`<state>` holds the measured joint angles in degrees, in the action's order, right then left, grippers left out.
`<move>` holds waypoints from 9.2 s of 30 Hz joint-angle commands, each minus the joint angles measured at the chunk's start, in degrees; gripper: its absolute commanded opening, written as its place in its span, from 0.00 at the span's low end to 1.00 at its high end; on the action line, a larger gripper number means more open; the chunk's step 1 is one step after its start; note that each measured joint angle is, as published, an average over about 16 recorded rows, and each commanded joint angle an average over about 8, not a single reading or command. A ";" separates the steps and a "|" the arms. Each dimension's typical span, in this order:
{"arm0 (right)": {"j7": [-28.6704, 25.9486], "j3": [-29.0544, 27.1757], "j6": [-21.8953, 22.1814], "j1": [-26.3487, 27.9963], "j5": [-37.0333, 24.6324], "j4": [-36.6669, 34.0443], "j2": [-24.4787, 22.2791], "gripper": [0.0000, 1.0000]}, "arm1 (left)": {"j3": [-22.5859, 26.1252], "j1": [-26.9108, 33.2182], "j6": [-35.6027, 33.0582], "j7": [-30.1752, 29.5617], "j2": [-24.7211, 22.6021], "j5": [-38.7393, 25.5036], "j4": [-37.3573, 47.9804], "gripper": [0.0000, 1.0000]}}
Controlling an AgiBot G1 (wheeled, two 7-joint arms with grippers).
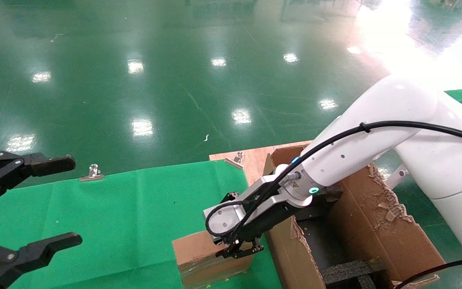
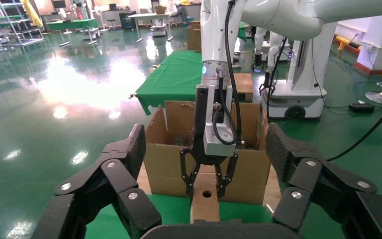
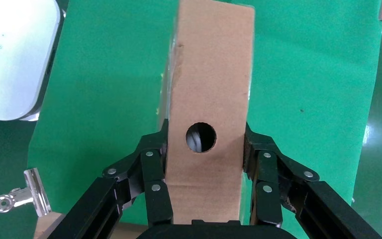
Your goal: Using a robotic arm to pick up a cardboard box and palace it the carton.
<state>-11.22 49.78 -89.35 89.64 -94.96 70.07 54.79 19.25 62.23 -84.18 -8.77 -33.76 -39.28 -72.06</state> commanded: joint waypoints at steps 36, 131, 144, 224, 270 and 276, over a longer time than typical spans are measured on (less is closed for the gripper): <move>7.34 5.65 -1.95 31.59 12.56 -17.42 -9.38 0.00 | 0.02 0.01 0.00 0.01 0.00 0.01 0.01 1.00; -61.70 47.11 35.31 27.24 12.88 5.59 -50.85 0.00 | 0.07 0.01 0.03 0.05 0.03 0.06 0.03 1.00; -61.83 50.81 41.03 22.20 13.32 2.86 -47.24 0.00 | 0.07 0.01 0.04 0.05 0.03 0.07 0.03 1.00; -39.68 52.07 47.92 0.91 28.05 -32.85 -19.62 1.00 | 0.11 0.01 0.07 0.08 0.05 0.11 0.04 1.00; -29.38 40.50 47.07 23.84 31.37 -8.60 -26.08 1.00 | 0.13 0.01 0.08 0.09 0.07 0.15 0.06 1.00; -28.54 39.77 46.25 24.24 32.35 -7.78 -26.34 1.00 | 0.13 0.00 0.09 0.09 0.07 0.16 0.07 1.00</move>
<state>-40.13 89.87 -42.76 113.62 -63.04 61.86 28.58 19.38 62.24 -84.09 -8.68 -33.69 -39.12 -72.00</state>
